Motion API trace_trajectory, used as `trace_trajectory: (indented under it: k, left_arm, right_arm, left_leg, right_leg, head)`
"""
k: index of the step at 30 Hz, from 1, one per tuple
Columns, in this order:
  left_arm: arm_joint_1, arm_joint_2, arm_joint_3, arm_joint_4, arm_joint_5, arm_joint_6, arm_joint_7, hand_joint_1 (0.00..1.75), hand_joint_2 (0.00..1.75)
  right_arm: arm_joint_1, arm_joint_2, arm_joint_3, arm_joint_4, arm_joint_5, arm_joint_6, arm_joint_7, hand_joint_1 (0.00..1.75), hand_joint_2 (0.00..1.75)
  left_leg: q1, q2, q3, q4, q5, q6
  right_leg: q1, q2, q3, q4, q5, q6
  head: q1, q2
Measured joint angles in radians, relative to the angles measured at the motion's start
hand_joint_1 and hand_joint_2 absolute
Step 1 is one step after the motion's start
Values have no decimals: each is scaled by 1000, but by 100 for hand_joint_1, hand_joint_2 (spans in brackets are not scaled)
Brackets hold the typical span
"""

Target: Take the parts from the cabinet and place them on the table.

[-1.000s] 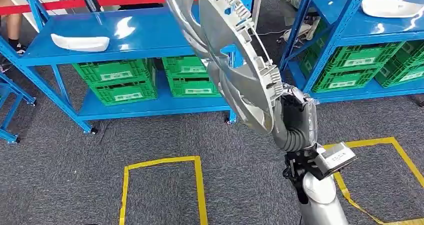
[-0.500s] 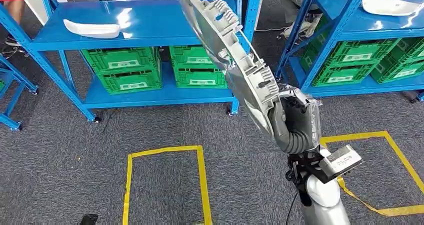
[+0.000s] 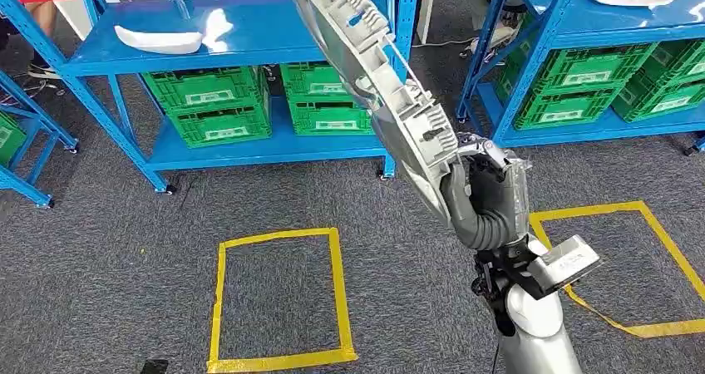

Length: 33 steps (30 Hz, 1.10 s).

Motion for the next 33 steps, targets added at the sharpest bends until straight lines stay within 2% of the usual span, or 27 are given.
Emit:
trace_trajectory:
  k: [1,2,3,4,7,8,9,10,12,13,14,15,16,17,18,19,21,22,23,24,25,27,28,29,30,32,33]
  left_arm:
    - [1,0,0,2,0,2,-1,0,175]
    - [0,1,1,3,1,3,-2,0,175]
    - [0,2,1,3,1,4,-2,0,175]
    - [0,3,0,3,2,5,-3,0,175]
    - [2,1,2,3,-1,4,-5,0,175]
    - [3,-2,3,2,-1,3,-4,0,175]
    - [2,-4,3,2,-2,2,-4,0,175]
    - [2,-3,3,1,-2,2,-4,0,175]
    - [3,-6,3,1,-3,1,-3,0,175]
    - [3,-7,3,1,-3,1,-3,0,175]
    - [4,-8,3,1,-3,0,-3,0,175]
    - [5,-9,3,1,-5,-2,-2,0,175]
    - [6,-9,3,1,-8,-5,-1,0,175]
    - [6,-10,3,1,-9,-7,1,0,175]
    - [7,-12,3,1,-9,-9,2,0,175]
    - [7,-13,3,1,-9,-10,2,0,175]
    - [8,-13,3,1,-11,-13,2,0,175]
    - [8,-13,3,1,-11,-13,2,0,175]
    - [7,-10,3,0,-13,-14,2,0,175]
    - [8,-10,3,0,-15,-16,2,0,175]
    - [7,-8,3,0,-15,-16,2,0,175]
    - [7,-4,3,1,-19,-17,2,0,175]
    - [7,-3,3,1,-20,-17,3,0,175]
    - [7,-2,3,2,-23,-18,3,0,175]
    - [6,0,2,3,-25,-19,3,0,175]
    - [5,4,0,3,-30,-19,4,0,175]
    - [4,6,0,4,-30,-19,4,0,175]
  right_arm:
    - [0,2,2,1,0,1,1,175,175]
    - [0,2,4,1,0,1,2,175,175]
    - [0,5,6,1,0,2,4,175,175]
    - [-3,6,6,1,0,2,6,175,175]
    - [-4,10,8,0,-1,2,6,175,175]
    - [-3,10,8,1,-1,2,7,175,175]
    - [-4,9,9,0,-1,2,7,175,175]
    - [-4,9,9,0,-1,2,7,175,175]
    - [-2,9,9,0,-1,2,7,175,175]
    - [1,8,10,0,-1,2,7,175,175]
    - [4,8,10,0,-1,2,8,175,175]
    - [6,8,10,0,-1,2,8,175,175]
    - [7,8,10,0,-1,2,8,175,175]
    - [7,8,10,0,-1,2,9,175,175]
    - [5,9,10,0,-1,2,9,175,175]
    - [5,10,10,-2,-1,2,9,175,175]
    - [5,10,10,-2,-1,2,8,175,175]
    - [6,10,9,-2,-1,1,8,175,175]
    - [6,10,8,-2,-1,0,8,175,175]
    - [5,10,7,-2,-1,0,8,175,175]
    - [5,10,5,-3,-1,0,8,175,175]
    - [5,10,3,-3,-1,-2,8,175,175]
    - [9,10,1,-3,-1,-5,8,175,175]
    - [13,9,-2,-3,-1,-8,8,175,175]
    - [17,8,-6,-3,-1,-9,7,175,175]
    - [21,7,-13,-3,-2,-10,6,175,175]
    - [21,6,-15,-4,-2,-12,6,175,175]
  left_leg:
    - [1,0,55,-69,35,2]
    - [1,-1,118,-155,52,6]
    - [0,-3,178,-245,26,13]
    - [-6,-5,208,-295,11,20]
    - [-16,-4,195,-295,25,43]
    - [-8,0,193,-308,40,58]
    - [-9,3,185,-309,46,63]
    - [-9,3,173,-309,55,73]
    - [-14,3,149,-308,72,77]
    - [-16,4,137,-307,80,77]
    - [-17,3,128,-307,87,77]
    - [-17,3,121,-307,93,77]
    - [-18,2,115,-305,98,75]
    - [-20,1,111,-302,101,72]
    - [-19,1,106,-297,103,70]
    - [-25,2,97,-292,106,65]
    - [-22,2,93,-290,114,53]
    - [-21,3,93,-291,118,46]
    - [-23,2,87,-288,117,41]
    - [-19,-1,81,-271,96,33]
    - [-14,-1,62,-218,52,25]
    - [-6,-1,-1,-53,-36,11]
    - [-3,0,-25,16,-59,6]
    - [0,0,-28,34,-55,3]
    - [3,0,-5,2,-28,2]
    - [6,0,91,-165,54,4]
    - [6,-1,136,-250,80,8]
  right_leg:
    - [0,1,-14,5,7,2]
    - [0,3,-22,8,12,8]
    - [2,3,-26,9,17,12]
    - [7,1,-28,9,23,20]
    - [2,-1,-34,3,47,43]
    - [1,-2,-41,8,41,45]
    - [0,0,-60,30,16,41]
    - [0,0,-82,89,-29,31]
    - [0,0,-143,261,-112,23]
    - [0,0,-160,324,-126,29]
    - [0,0,-154,335,-119,37]
    - [0,0,-123,299,-98,48]
    - [0,0,-67,215,-72,55]
    - [2,0,3,107,-52,56]
    - [5,0,62,13,-52,44]
    - [9,-1,83,-19,-61,35]
    - [13,1,72,-14,-58,30]
    - [13,1,69,-15,-54,23]
    - [-1,0,70,-23,-45,12]
    - [-1,1,67,-23,-42,8]
    - [-2,0,64,-23,-38,-1]
    - [-1,-1,57,-22,-34,-4]
    - [-1,-1,54,-21,-32,-3]
    - [-1,0,52,-21,-29,-3]
    - [-1,0,51,-20,-28,-1]
    - [-1,2,54,-18,-29,0]
    - [-1,3,53,-18,-29,0]
  head:
    - [0,0]
    - [0,0]
    - [0,0]
    - [3,0]
    - [2,0]
    - [3,0]
    - [4,0]
    - [7,0]
    - [6,0]
    - [7,0]
    - [6,0]
    - [7,0]
    - [7,0]
    - [7,0]
    - [7,0]
    - [5,0]
    - [9,0]
    - [6,0]
    - [8,0]
    - [6,0]
    - [3,0]
    - [4,0]
    - [4,0]
    - [4,0]
    - [4,0]
    - [4,0]
    - [4,0]
